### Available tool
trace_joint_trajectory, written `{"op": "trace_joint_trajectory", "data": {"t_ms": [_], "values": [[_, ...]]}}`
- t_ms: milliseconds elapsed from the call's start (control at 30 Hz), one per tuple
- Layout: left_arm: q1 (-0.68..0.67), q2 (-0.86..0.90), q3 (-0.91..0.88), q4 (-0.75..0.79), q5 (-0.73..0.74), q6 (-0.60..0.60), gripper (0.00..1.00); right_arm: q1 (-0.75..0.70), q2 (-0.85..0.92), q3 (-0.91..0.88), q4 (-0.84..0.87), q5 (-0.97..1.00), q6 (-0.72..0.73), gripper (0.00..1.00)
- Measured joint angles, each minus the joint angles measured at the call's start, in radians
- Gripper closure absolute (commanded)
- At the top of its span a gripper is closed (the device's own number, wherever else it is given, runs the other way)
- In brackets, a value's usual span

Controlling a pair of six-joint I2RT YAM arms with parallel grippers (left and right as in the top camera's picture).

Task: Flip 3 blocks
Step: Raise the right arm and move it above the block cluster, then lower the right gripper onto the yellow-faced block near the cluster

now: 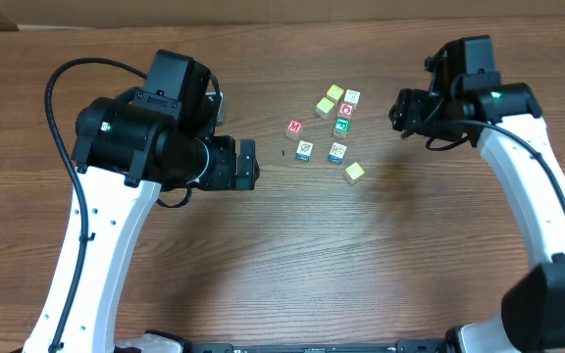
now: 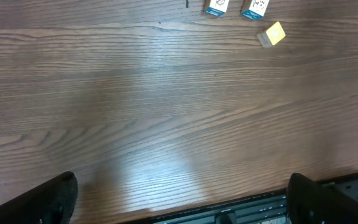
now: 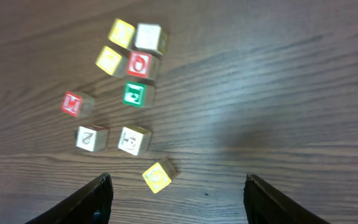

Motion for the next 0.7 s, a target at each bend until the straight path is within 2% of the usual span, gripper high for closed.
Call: {"op": "trace_joint_trajectory", "data": {"t_ms": [67,267,500,700], "values": [[0.000,0.000,0.000,0.000,0.000,0.000,0.00,0.000,0.032,-0.004,-0.002,0.000,0.008,0.41],[0.000,0.000,0.000,0.000,0.000,0.000,0.00,0.019,0.116,-0.008,-0.018,-0.002,0.021,0.40],[0.000,0.000,0.000,0.000,0.000,0.000,0.00,0.088,0.126,-0.047,0.001,-0.001,0.019,0.39],[0.000,0.000,0.000,0.000,0.000,0.000,0.00,0.108,0.126,-0.135,0.051,0.005,-0.077,0.39]]}}
